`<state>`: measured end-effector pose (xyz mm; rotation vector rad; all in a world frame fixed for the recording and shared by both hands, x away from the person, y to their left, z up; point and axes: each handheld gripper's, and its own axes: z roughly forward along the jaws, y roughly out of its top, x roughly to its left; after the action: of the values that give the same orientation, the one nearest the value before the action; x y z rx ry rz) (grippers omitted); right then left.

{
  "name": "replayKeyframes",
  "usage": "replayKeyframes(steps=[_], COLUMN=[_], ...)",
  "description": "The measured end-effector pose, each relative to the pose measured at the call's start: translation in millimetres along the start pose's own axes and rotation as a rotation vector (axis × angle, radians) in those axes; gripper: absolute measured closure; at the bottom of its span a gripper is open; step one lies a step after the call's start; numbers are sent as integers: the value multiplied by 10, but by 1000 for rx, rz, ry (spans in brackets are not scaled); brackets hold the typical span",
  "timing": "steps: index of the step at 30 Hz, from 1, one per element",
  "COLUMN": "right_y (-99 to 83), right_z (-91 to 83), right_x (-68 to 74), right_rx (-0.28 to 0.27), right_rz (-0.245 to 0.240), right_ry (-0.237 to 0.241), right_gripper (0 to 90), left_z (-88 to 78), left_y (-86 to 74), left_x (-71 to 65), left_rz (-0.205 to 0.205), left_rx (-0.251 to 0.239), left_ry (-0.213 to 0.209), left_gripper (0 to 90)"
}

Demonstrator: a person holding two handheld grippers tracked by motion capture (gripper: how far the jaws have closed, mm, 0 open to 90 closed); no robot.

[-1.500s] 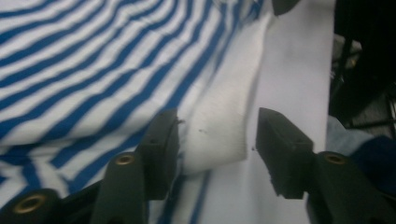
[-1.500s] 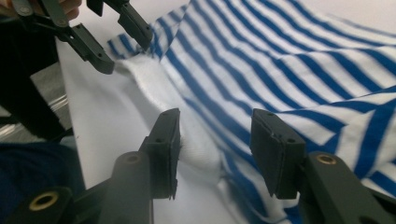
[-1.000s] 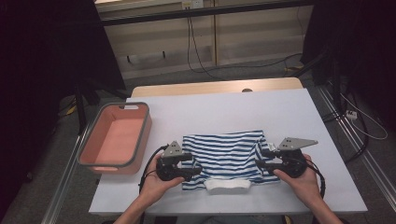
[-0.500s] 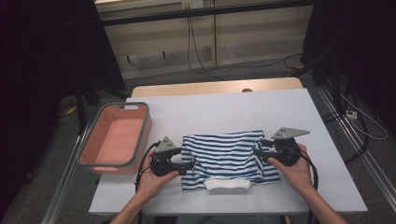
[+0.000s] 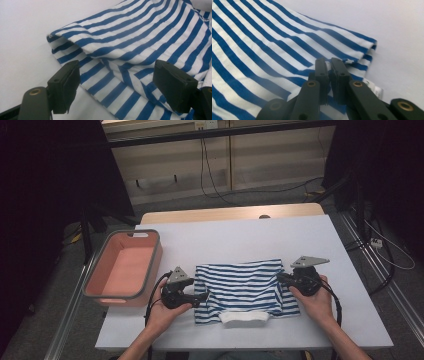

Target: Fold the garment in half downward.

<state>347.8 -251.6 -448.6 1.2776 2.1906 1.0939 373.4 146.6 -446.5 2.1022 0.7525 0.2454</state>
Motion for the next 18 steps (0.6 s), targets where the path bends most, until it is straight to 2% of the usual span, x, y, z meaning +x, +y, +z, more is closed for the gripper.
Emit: replayKeyframes(steps=[3,6,9,13,18], right_y=[-44,-76,-79,-70,-47], right_z=[-57,-72,-71,-90,-99], right_x=[-60,-104,-83,-12,91], right_rx=[4,13,7,-23,-48], right_rz=[18,33,22,4,-16], right_ry=[-33,-34,-19,8,39], right_gripper=[848,831,691,570,502], left_z=[0,14,16,12,26], left_y=[-2,-7,-10,-12,-16], left_x=[18,34,36,33,33], left_rz=[0,-3,-5,-8,-9], left_rx=[-1,8,7,5,12], left_ry=[3,2,2,5,7], left_gripper=[223,222,220,213,202])
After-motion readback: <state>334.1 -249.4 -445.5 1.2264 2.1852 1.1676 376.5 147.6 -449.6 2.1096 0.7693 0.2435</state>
